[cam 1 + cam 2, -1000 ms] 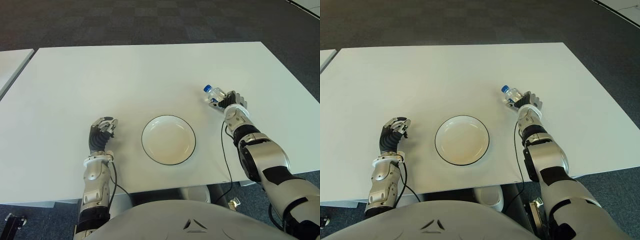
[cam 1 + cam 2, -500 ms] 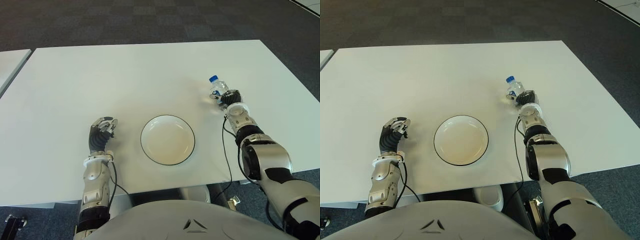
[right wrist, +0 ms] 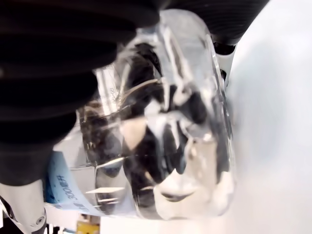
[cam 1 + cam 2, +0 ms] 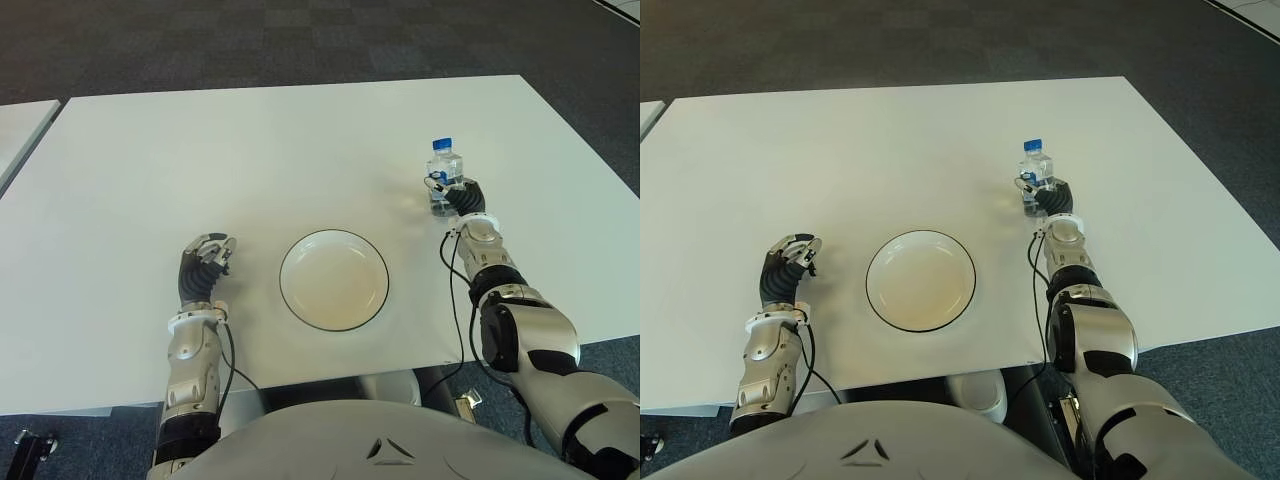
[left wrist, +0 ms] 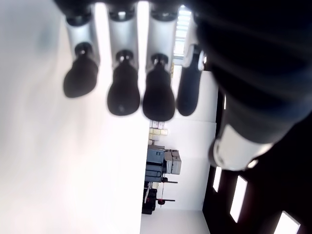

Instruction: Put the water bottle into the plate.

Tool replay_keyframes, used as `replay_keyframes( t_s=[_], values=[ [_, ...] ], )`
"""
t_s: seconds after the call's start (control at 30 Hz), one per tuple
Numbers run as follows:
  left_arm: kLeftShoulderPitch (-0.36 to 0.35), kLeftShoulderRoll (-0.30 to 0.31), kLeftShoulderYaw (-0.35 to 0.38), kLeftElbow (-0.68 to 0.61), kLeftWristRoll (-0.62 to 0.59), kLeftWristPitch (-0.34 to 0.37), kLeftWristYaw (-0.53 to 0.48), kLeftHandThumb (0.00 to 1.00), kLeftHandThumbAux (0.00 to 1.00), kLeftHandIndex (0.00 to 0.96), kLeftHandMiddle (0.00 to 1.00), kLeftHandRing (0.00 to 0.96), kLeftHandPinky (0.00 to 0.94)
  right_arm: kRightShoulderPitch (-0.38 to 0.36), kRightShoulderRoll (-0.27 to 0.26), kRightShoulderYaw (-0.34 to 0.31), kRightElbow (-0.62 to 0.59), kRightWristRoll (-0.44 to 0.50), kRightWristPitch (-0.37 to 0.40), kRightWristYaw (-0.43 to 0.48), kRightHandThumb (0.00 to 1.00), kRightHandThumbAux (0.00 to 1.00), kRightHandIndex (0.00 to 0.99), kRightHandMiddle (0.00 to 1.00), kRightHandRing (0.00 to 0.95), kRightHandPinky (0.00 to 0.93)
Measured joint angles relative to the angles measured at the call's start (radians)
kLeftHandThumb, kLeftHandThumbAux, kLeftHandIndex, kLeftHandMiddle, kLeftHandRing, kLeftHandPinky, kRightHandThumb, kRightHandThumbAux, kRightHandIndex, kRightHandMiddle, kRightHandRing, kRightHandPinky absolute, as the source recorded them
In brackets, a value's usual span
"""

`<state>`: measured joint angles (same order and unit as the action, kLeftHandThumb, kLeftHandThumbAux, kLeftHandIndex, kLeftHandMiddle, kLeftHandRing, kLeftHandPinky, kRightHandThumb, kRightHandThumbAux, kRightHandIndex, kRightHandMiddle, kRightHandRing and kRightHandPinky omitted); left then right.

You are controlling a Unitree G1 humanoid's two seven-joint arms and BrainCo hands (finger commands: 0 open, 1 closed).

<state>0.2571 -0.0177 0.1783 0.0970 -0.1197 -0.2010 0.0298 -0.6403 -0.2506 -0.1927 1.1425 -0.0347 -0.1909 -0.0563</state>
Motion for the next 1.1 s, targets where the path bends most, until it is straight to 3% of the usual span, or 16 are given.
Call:
replay_keyframes(
  t_s=[0.23, 0.53, 0.77, 1.1],
  values=[
    [0.001, 0.001, 0.001, 0.000, -0.002, 0.000, 0.000, 0.702, 0.721, 0.435, 0.751, 0.750, 0.758, 0.066, 0.026, -0.002, -0.096, 0.029, -0.055, 0.074, 0.704, 0.726, 0.438, 0.890, 0.890, 0.895],
    [0.000, 0.002, 0.000, -0.001, 0.002, 0.000, 0.000, 0.702, 0.721, 0.435, 0.765, 0.756, 0.755, 0.213, 0.077, 0.018, -0.442, 0.067, -0.073, 0.142, 0.706, 0.724, 0.439, 0.899, 0.900, 0.911],
    [-0.001, 0.002, -0.002, -0.001, 0.006, 0.000, 0.000, 0.701, 0.722, 0.435, 0.767, 0.757, 0.761, 0.281, 0.090, 0.051, -0.644, 0.080, -0.092, 0.200, 0.707, 0.722, 0.440, 0.904, 0.902, 0.907],
    [0.000, -0.001, -0.002, 0.000, 0.012, -0.001, 0.001, 0.701, 0.721, 0.435, 0.764, 0.758, 0.762, 0.317, 0.092, 0.106, -0.725, 0.076, -0.223, 0.267, 0.707, 0.720, 0.439, 0.914, 0.909, 0.896]
  ],
)
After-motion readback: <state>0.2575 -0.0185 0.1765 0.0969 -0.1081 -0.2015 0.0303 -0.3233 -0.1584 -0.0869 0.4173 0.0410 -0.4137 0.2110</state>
